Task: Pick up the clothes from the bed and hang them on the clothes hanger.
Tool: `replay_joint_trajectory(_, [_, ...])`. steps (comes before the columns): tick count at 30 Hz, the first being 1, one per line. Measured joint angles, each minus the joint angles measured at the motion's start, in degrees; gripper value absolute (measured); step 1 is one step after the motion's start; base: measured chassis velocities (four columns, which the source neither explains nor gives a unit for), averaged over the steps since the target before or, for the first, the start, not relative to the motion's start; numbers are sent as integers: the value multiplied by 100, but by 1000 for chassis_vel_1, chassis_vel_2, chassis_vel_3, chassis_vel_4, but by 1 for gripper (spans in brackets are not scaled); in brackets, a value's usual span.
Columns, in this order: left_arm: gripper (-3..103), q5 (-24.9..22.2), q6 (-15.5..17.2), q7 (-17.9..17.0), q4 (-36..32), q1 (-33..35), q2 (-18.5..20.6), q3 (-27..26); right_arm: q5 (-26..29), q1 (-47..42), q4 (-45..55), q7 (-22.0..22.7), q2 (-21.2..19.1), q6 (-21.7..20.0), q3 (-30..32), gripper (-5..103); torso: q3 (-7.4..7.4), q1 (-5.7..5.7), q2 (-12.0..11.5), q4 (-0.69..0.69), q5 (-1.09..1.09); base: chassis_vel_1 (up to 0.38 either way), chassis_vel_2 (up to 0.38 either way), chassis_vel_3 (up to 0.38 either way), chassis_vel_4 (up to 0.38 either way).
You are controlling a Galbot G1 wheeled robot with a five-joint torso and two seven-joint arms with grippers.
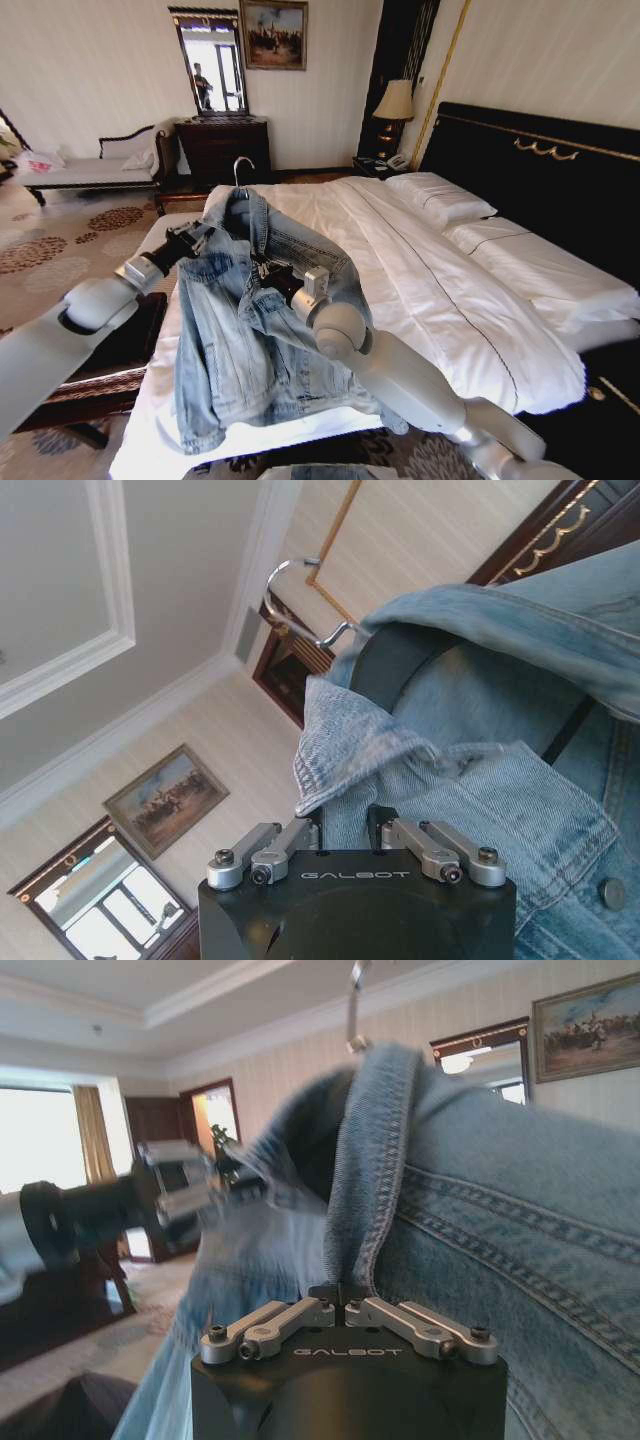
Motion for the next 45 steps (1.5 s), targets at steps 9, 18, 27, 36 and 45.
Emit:
replay_joint_trajectory(9, [21, 205, 37, -86, -75, 147, -262, 46, -420, -158, -306, -14, -59, 16, 9, 0, 0, 0, 0, 0, -1, 0, 0, 0, 0])
replay_joint_trajectory(18, [21, 263, -10, -89, -87, 184, -242, 8, -577, -212, -344, -217, -135, 11, -7, 9, 0, 0, 0, 0, 0, 0, 0, 0, 0])
replay_joint_trajectory(27, [21, 341, -43, -88, -116, 210, -249, 1, -784, -226, 50, -427, -424, 10, 81, 42, 0, 0, 0, 1, 0, 0, 0, 0, 0])
replay_joint_trajectory(36, [21, 385, -65, -76, -145, 222, -227, -5, -754, -163, 664, -481, -1127, 203, 649, 80, 0, 0, 0, 0, 0, 0, 0, 0, 0])
replay_joint_trajectory(45, [21, 439, -75, -71, -229, 284, -177, -17, -756, 353, 382, -412, -1150, 245, 807, 100, 0, 0, 0, 1, 0, 0, 0, 0, 0])
